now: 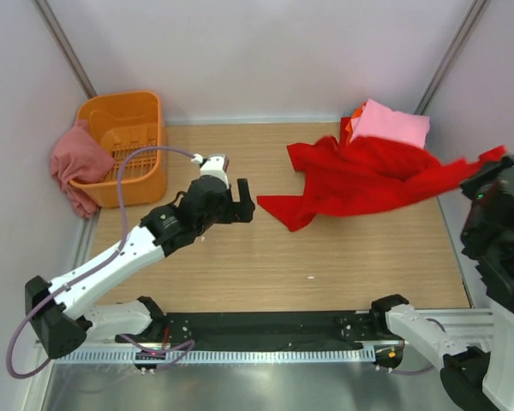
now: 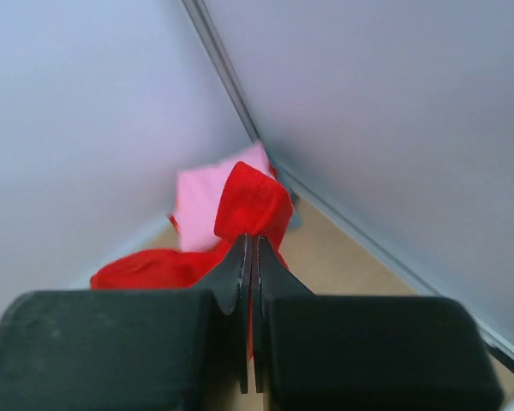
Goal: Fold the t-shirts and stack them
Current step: Flatten the tshirt out
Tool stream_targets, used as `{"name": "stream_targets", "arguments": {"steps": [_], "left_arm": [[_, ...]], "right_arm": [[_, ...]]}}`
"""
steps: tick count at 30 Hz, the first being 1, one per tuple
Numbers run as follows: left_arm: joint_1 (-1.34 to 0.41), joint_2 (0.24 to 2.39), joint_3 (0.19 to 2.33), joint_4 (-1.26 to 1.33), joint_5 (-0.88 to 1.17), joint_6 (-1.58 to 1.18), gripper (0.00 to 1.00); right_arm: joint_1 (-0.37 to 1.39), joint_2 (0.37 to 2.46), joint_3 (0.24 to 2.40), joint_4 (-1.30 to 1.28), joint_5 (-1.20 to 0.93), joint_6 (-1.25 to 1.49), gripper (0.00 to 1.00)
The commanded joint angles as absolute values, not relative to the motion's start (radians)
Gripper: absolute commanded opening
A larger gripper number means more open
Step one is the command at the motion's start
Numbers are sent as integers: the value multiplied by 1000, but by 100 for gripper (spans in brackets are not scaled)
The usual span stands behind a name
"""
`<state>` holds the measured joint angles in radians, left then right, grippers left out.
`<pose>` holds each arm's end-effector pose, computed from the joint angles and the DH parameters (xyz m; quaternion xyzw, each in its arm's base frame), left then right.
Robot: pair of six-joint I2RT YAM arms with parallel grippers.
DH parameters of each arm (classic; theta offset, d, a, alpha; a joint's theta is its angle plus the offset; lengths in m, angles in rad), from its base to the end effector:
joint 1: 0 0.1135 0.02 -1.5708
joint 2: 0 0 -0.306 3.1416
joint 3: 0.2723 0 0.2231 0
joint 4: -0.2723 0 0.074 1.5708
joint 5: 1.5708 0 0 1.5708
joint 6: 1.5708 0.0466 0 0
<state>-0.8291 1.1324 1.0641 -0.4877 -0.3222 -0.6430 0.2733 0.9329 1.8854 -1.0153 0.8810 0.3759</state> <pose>0.1521 -0.1441 0.3734 0.0026 0.8662 -0.2181 0.4496 0.0260 -0.0301 0.5627 0.3253 0.6435 -0.0971 0.6860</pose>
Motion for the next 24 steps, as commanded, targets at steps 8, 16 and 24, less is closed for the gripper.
{"name": "stream_targets", "arguments": {"steps": [8,16,24], "left_arm": [[-831,1391,1120,-365,-258,-612,92],[-834,1739,1386,-264,-212,-532,91],[-833,2187,1898,-374,-183,-502,93]], "right_arm": [[276,833,1389,-1172,674,560,1],[276,816,1307,-1126,617,540,1],[276,821,1216,-1059,574,526,1]]}}
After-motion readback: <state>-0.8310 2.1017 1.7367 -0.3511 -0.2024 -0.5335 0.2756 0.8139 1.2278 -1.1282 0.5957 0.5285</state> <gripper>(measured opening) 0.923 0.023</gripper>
